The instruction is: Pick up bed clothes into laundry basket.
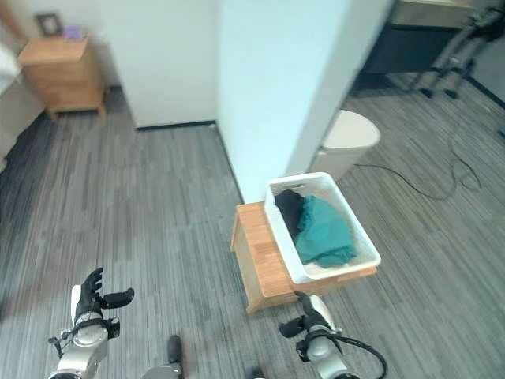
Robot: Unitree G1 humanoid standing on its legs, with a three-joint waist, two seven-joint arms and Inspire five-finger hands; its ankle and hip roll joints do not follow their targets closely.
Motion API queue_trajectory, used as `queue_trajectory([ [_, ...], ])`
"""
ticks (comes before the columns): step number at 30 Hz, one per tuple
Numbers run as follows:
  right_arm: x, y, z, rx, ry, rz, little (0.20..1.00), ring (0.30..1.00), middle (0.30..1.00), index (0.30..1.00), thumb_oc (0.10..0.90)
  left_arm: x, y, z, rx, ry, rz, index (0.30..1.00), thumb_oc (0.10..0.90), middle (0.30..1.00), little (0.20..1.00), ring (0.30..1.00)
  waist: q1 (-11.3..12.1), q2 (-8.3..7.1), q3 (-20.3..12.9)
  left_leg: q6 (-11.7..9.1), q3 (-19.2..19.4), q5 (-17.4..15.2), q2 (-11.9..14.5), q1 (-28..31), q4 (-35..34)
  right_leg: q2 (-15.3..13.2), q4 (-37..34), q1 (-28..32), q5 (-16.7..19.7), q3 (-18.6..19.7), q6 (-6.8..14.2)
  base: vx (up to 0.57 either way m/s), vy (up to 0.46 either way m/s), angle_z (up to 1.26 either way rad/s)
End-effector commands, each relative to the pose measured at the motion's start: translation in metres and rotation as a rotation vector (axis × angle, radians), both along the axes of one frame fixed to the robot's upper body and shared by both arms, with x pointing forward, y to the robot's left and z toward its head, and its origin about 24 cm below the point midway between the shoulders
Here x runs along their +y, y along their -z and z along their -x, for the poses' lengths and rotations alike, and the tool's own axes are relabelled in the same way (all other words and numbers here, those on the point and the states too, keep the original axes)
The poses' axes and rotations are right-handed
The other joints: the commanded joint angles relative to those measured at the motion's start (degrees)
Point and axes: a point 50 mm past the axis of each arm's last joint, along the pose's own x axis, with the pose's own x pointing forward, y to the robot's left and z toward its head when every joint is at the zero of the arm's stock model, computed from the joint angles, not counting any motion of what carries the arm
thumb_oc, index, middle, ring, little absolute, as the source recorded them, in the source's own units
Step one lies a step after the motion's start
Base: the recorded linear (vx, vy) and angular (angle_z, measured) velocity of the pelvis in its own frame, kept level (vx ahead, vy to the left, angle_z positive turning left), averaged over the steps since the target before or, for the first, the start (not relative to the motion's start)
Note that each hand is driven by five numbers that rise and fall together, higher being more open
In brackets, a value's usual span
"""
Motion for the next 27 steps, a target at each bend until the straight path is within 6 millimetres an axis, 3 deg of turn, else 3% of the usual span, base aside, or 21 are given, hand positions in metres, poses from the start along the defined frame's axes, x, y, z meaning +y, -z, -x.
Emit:
queue_trajectory([
  [1,-0.001,-0.002,-0.002,-0.030,0.034,-0.043,0.900,0.900,0.900,0.900,0.800,-0.003,-0.013,-0.005,-0.098,0.105,-0.004,0.900,0.800,0.900,0.900,0.900,0.3,2.76,-5.2,-7.5,0.7,6.1,5.2,11.0,-10.7,-3.3,3.8,-2.3,-4.3,-4.9,3.4,0.13,0.324,1.29],
  [3,0.005,0.000,0.000,-0.019,0.028,-0.062,0.900,0.900,0.900,0.900,0.800,-0.003,-0.013,-0.003,-0.093,0.114,0.000,0.900,0.800,0.900,0.900,0.900,0.8,2.40,-5.3,-6.5,-0.2,5.4,3.1,10.9,-12.1,-5.1,6.5,-2.7,-4.5,-5.7,4.1,0.07,0.256,1.36],
  [4,0.016,-0.009,-0.014,-0.074,-0.028,-0.075,0.900,0.900,0.900,0.900,0.800,-0.001,-0.021,-0.009,-0.118,0.146,-0.027,0.900,0.800,0.900,0.900,0.900,1.6,1.79,-3.5,-4.7,-3.2,3.5,0.4,9.7,-12.7,-7.5,14.9,-6.3,-3.5,-3.7,5.4,0.00,0.191,1.02],
  [5,0.021,-0.016,-0.026,-0.118,-0.050,-0.081,0.900,0.900,0.900,0.900,0.800,0.001,-0.028,-0.014,-0.140,0.173,-0.063,0.900,0.800,0.900,0.900,0.900,1.1,1.23,-2.8,-4.1,-5.0,2.8,-0.9,8.6,-13.0,-7.9,17.1,-8.6,-3.4,-0.3,6.6,0.01,0.214,1.45],
  [9,0.014,-0.058,-0.068,-0.311,-0.110,-0.032,0.900,0.900,0.900,0.900,0.800,0.009,-0.061,-0.039,-0.261,0.236,-0.184,0.900,0.800,0.900,0.900,0.900,-0.2,1.15,-1.1,-2.5,-13.2,3.2,-4.9,4.8,-13.7,-1.3,14.6,-12.4,-6.9,18.7,6.7,0.05,0.062,1.54],
  [10,0.014,-0.059,-0.068,-0.312,-0.110,-0.032,0.900,0.900,0.900,0.900,0.800,0.009,-0.062,-0.039,-0.263,0.236,-0.184,0.900,0.800,0.900,0.900,0.900,-0.2,1.30,-1.1,-2.5,-13.2,3.4,-4.7,4.6,-13.7,-1.1,14.4,-12.5,-6.7,18.7,6.6,0.17,-0.046,1.79],
  [11,0.004,-0.081,-0.084,-0.403,-0.106,-0.011,0.900,0.900,0.900,0.900,0.800,0.007,-0.083,-0.054,-0.348,0.278,-0.212,0.900,0.800,0.900,0.900,0.900,-0.9,1.29,-0.4,-2.0,-18.6,2.8,-7.3,3.8,-13.7,0.6,14.6,-13.1,-7.9,27.8,5.9,0.18,-0.024,1.74],
  [12,0.038,-0.071,-0.091,-0.376,-0.106,-0.097,0.900,0.900,0.900,0.900,0.800,-0.007,-0.090,-0.065,-0.391,0.313,-0.202,0.900,0.800,0.900,0.900,0.900,-0.8,2.11,-0.1,-1.6,-21.3,2.6,-8.7,3.7,-13.7,1.7,15.3,-13.7,-8.0,32.5,5.5,0.21,-0.039,2.46],
  [14,0.021,-0.082,-0.093,-0.440,-0.140,0.024,0.900,0.900,0.900,0.900,0.800,-0.003,-0.098,-0.062,-0.448,0.284,-0.200,0.900,0.800,0.900,0.900,0.900,-1.0,3.20,0.9,-0.9,-27.6,2.8,-11.1,2.8,-13.7,5.0,15.6,-14.2,-8.4,42.7,4.6,0.08,-0.094,2.29],
  [15,0.037,-0.081,-0.090,-0.453,-0.219,0.005,0.900,0.900,0.900,0.900,0.800,-0.001,-0.106,-0.061,-0.504,0.238,-0.186,0.900,0.800,0.900,0.900,0.900,-1.5,3.55,1.5,-0.8,-29.3,2.8,-11.9,2.5,-13.7,6.3,16.4,-14.3,-8.5,47.2,4.5,0.02,-0.166,1.72],
  [16,0.039,-0.112,-0.102,-0.577,-0.284,0.066,0.900,0.900,0.900,0.900,0.800,0.003,-0.110,-0.061,-0.508,0.226,-0.208,0.900,0.800,0.900,0.900,0.900,-1.5,3.58,1.7,-0.9,-30.8,2.8,-12.2,2.1,-13.7,6.9,16.1,-14.1,-8.8,49.2,4.2,0.00,-0.192,1.56],
  [17,0.041,-0.129,-0.113,-0.657,-0.291,0.096,0.900,0.900,0.900,0.900,0.800,0.000,-0.114,-0.061,-0.546,0.223,-0.174,0.900,0.800,0.900,0.900,0.900,-0.2,3.98,1.6,-0.8,-32.7,2.6,-12.4,2.0,-13.7,7.0,16.0,-14.4,-8.9,49.3,3.5,-0.03,-0.235,1.44],
  [18,0.055,-0.114,-0.106,-0.612,-0.337,0.058,0.900,0.900,0.900,0.900,0.800,-0.002,-0.117,-0.062,-0.576,0.199,-0.162,0.900,0.800,0.900,0.900,0.900,-0.4,4.08,1.8,-1.2,-33.0,2.8,-12.3,2.2,-13.7,6.9,15.8,-14.2,-8.3,49.3,3.4,-0.08,-0.330,1.11],
  [19,0.052,-0.128,-0.110,-0.669,-0.306,-0.020,0.900,0.900,0.900,0.900,0.800,0.000,-0.123,-0.057,-0.598,0.203,-0.171,0.900,0.800,0.900,0.900,0.900,-0.2,4.13,1.7,-1.7,-32.9,3.0,-11.6,2.7,-13.7,4.7,12.8,-12.7,-8.6,45.7,2.9,-0.11,-0.369,0.94],
  [20,0.052,-0.159,-0.119,-0.771,-0.375,0.047,0.900,0.900,0.900,0.900,0.800,0.002,-0.129,-0.054,-0.643,0.200,-0.152,0.900,0.800,0.900,0.900,0.900,0.0,3.95,1.2,-2.4,-32.7,3.3,-10.8,2.3,-13.7,4.0,10.3,-11.8,-8.2,44.3,2.9,-0.13,-0.402,0.99],
  [21,0.046,-0.175,-0.119,-0.847,-0.360,0.061,0.900,0.900,0.900,0.900,0.800,0.010,-0.133,-0.049,-0.655,0.173,-0.160,0.900,0.800,0.900,0.900,0.900,0.6,4.20,1.0,-3.1,-32.6,4.6,-9.6,1.3,-13.7,4.0,8.2,-11.2,-7.8,43.2,2.6,-0.06,-0.245,0.84],
  [22,0.045,-0.175,-0.118,-0.844,-0.359,0.061,0.900,0.900,0.900,0.900,0.800,0.010,-0.132,-0.048,-0.653,0.175,-0.159,0.900,0.800,0.900,0.900,0.900,0.6,4.26,0.8,-3.1,-32.7,4.6,-9.5,1.2,-13.7,4.0,7.8,-11.1,-7.6,43.0,2.6,-0.06,-0.250,0.87],
  [23,0.035,-0.194,-0.116,-0.918,-0.352,0.102,0.900,0.900,0.900,0.900,0.800,0.015,-0.137,-0.042,-0.684,0.152,-0.148,0.900,0.800,0.900,0.900,0.900,1.0,4.26,0.7,-4.3,-33.0,5.9,-8.6,0.2,-13.7,4.1,5.6,-10.0,-7.3,41.8,2.2,-0.06,-0.261,0.57],
  [25,0.021,-0.214,-0.111,-1.002,-0.317,0.109,0.900,0.900,0.900,0.900,0.800,0.021,-0.144,-0.036,-0.734,0.106,-0.118,0.900,0.800,0.900,0.900,0.900,1.9,4.29,1.0,-6.1,-33.7,8.1,-7.5,-2.4,-13.7,4.7,1.7,-8.2,-6.7,40.1,1.3,-0.15,-0.346,0.55],
  [27,0.015,-0.228,-0.106,-1.063,-0.302,0.111,0.900,0.900,0.900,0.900,0.800,0.021,-0.150,-0.033,-0.779,0.079,-0.080,0.900,0.800,0.900,0.900,0.900,1.8,4.18,2.1,-5.5,-31.4,7.7,-7.3,-4.4,-13.7,4.9,0.5,-7.6,-5.7,38.0,0.5,-0.24,-0.228,0.51],
])
